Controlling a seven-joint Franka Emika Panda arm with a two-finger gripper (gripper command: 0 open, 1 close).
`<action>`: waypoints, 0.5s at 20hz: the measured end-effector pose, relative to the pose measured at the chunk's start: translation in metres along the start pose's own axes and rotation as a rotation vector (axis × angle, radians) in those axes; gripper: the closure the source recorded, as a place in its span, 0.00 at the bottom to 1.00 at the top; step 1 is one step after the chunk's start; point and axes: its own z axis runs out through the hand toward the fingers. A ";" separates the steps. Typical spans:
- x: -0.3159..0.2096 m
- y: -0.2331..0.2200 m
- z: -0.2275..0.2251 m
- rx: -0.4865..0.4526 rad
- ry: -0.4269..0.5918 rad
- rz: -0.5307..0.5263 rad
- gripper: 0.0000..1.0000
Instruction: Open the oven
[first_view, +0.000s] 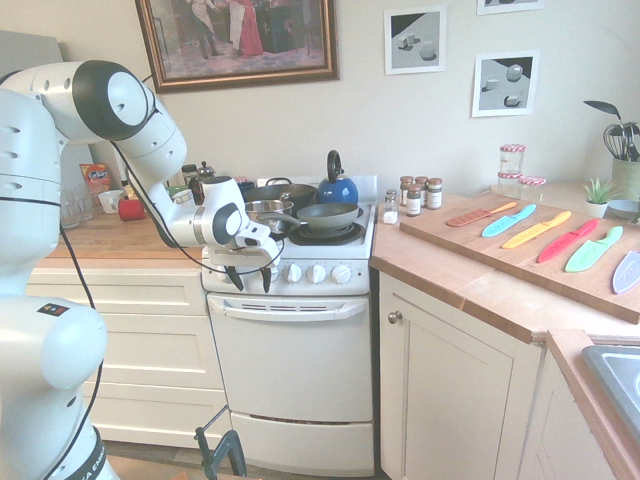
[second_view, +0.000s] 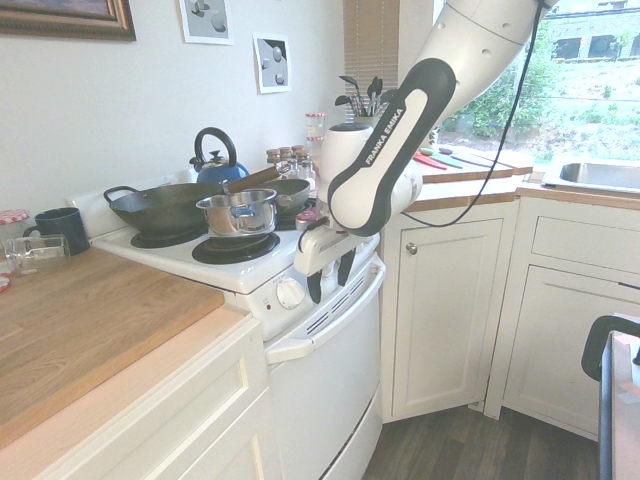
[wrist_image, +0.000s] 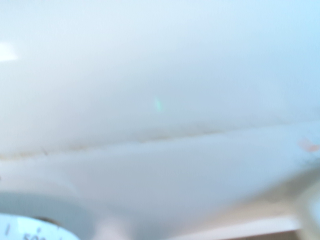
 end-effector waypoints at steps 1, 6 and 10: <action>0.000 0.000 0.007 -0.006 -0.007 -0.005 0.00; 0.006 0.020 0.042 -0.041 -0.034 -0.006 0.00; 0.012 0.041 0.073 -0.025 -0.028 -0.018 0.00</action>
